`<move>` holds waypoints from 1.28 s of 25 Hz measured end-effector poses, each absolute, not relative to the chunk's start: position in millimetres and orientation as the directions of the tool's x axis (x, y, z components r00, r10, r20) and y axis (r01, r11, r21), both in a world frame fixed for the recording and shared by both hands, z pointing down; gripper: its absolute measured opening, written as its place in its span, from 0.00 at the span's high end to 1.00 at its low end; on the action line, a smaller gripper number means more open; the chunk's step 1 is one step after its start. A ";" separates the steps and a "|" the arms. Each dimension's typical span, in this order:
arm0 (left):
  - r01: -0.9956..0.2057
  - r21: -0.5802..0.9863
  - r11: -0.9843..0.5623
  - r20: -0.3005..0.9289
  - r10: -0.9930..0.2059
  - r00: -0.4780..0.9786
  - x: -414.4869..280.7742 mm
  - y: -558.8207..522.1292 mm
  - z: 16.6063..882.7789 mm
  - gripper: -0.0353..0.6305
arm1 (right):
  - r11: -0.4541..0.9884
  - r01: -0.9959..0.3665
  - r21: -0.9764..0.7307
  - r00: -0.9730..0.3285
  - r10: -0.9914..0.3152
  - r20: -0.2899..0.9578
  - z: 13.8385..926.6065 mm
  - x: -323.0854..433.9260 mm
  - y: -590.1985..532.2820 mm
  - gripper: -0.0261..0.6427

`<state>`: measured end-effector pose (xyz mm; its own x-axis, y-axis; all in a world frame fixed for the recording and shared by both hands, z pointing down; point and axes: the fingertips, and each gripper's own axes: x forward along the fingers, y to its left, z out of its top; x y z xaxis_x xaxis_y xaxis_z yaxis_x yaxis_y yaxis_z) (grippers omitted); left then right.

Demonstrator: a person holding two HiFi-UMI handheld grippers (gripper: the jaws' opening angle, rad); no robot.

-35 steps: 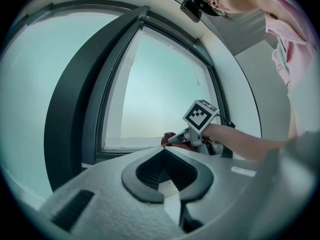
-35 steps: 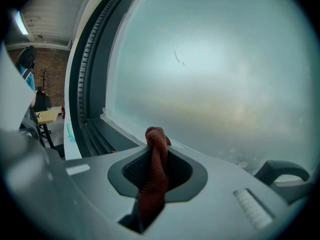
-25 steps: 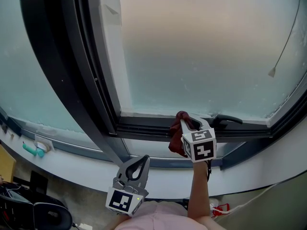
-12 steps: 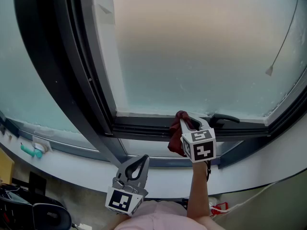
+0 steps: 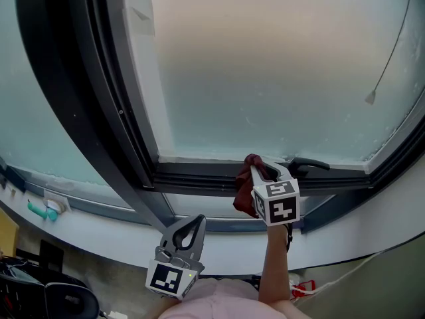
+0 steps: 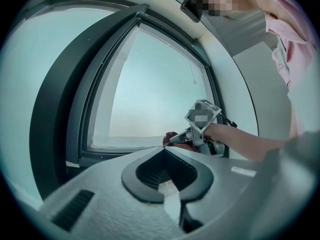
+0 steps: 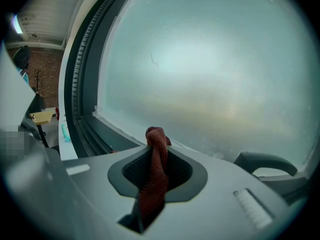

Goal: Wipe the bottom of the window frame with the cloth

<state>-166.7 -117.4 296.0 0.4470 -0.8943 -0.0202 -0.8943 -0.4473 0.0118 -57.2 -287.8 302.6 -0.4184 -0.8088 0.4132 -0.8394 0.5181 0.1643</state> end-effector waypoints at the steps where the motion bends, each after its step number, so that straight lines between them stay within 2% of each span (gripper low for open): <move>1: -0.893 0.012 -0.449 -0.020 -0.893 0.449 -166.0 -117.6 296.4 0.95 | 0.515 -0.841 0.164 -0.416 -0.810 0.413 302.7 -55.4 -287.9 0.87; 14: -0.892 0.014 -0.451 -0.018 -0.892 0.451 -162.9 -117.3 296.9 0.95 | 0.481 -0.861 0.166 -0.382 -0.826 0.414 303.2 -36.0 -288.3 0.87; 26: -0.896 0.019 -0.444 -0.052 -0.895 0.443 -171.0 -109.7 290.5 0.95 | 0.439 -0.859 0.264 -0.312 -0.856 0.412 302.0 -34.4 -287.3 0.87; 32: -0.910 0.012 -0.414 -0.085 -0.907 0.411 -188.0 -97.9 283.7 0.95 | 0.445 -0.862 0.242 -0.357 -0.873 0.332 293.5 -37.0 -278.1 0.86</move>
<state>-188.0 -97.9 283.7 0.4113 -0.9075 -0.0855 -0.9103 -0.4137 0.0120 -37.0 -278.1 293.5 -0.3575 -0.8728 0.3322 -0.8621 0.4452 0.2420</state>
